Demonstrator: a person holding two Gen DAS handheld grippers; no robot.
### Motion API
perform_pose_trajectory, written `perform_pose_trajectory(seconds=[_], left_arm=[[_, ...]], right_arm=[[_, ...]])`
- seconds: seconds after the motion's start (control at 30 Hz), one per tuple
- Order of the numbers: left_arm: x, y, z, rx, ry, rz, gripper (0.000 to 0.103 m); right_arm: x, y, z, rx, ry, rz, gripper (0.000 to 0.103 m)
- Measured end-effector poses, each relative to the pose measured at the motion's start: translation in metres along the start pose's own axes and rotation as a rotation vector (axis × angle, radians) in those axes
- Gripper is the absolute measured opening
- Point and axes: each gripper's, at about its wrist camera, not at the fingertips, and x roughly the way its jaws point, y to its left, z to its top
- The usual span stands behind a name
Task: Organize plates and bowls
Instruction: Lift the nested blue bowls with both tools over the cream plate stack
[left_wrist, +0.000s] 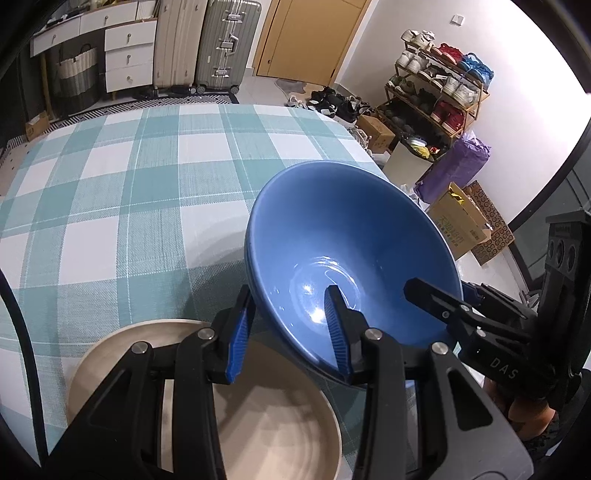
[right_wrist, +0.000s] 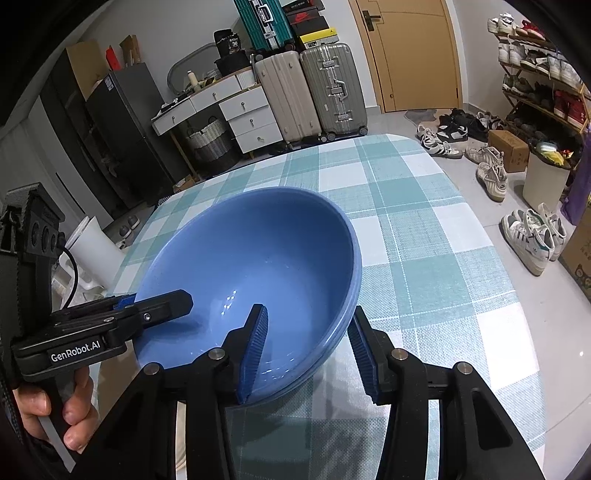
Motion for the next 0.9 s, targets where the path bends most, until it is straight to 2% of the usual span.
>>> perform_pose_trajectory(seconds=[0.9], left_arm=[[-0.056,-0.015,-0.014,0.046,-0.086,0.009,0.036]], right_arm=[[-0.047,0.021,-0.003,-0.043,-0.080,-0.012,0.047]])
